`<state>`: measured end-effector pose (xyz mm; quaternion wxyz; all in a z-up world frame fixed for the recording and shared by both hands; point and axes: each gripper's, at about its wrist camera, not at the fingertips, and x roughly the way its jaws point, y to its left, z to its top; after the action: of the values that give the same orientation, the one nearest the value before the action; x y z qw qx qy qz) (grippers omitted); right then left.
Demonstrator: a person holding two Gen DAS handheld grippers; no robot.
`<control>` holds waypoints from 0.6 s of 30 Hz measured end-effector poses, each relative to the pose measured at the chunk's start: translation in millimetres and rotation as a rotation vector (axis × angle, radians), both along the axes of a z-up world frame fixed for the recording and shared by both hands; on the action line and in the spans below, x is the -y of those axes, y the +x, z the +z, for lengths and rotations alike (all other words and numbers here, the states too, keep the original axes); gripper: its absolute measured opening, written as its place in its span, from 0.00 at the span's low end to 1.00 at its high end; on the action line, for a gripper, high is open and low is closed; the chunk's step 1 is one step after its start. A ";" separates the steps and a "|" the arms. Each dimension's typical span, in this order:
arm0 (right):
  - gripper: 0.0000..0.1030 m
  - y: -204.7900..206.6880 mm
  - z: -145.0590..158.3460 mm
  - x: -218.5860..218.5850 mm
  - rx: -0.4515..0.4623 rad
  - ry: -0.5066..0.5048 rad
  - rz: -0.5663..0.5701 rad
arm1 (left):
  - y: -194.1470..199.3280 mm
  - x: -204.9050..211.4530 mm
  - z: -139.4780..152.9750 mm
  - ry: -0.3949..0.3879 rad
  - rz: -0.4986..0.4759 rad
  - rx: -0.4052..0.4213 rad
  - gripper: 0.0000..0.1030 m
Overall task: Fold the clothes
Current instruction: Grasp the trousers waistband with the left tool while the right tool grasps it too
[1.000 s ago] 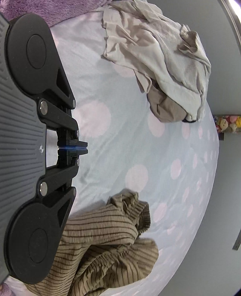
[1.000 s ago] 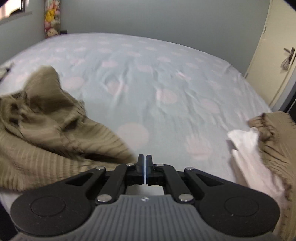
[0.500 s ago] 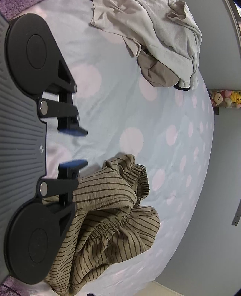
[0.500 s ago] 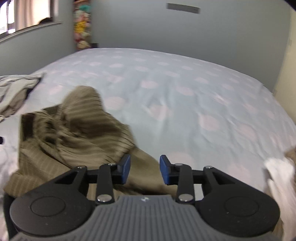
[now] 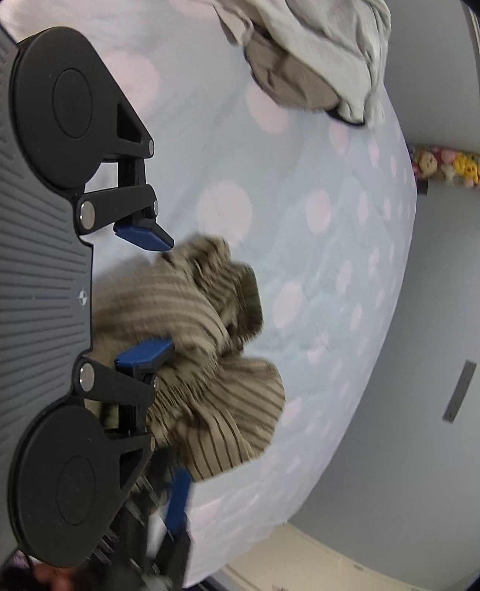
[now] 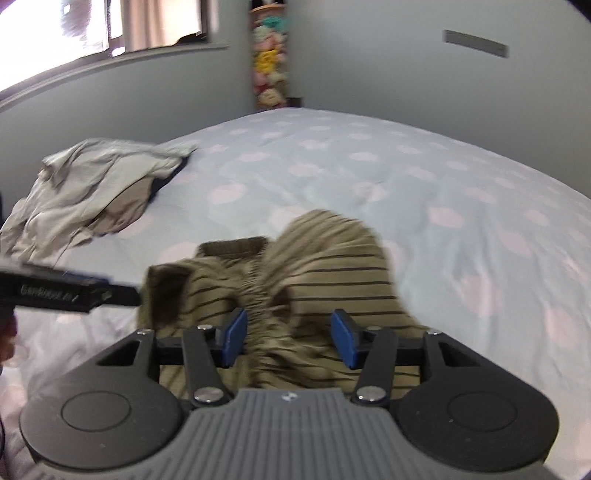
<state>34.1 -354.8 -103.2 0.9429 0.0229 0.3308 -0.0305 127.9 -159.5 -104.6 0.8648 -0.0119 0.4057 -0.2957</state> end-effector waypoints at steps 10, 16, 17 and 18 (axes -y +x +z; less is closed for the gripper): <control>0.23 11.5 -46.0 -1.7 -0.137 0.009 -0.009 | 14.6 30.3 -28.1 0.075 -0.048 -0.068 0.15; 0.06 -13.3 -23.5 23.4 -0.036 0.050 -0.113 | 12.0 15.0 -12.8 0.094 -0.025 -0.029 0.03; 0.06 -19.4 -15.8 28.2 -0.007 0.050 -0.136 | 10.2 11.0 -7.1 0.097 -0.025 -0.012 0.03; 0.06 -25.6 -7.5 33.9 0.023 0.055 -0.162 | 8.2 7.7 -0.6 0.100 -0.024 0.009 0.02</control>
<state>8.6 -388.7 -110.7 0.9401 0.0756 0.3177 -0.0974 136.1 -167.1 -105.2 0.8624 0.0375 0.4164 -0.2853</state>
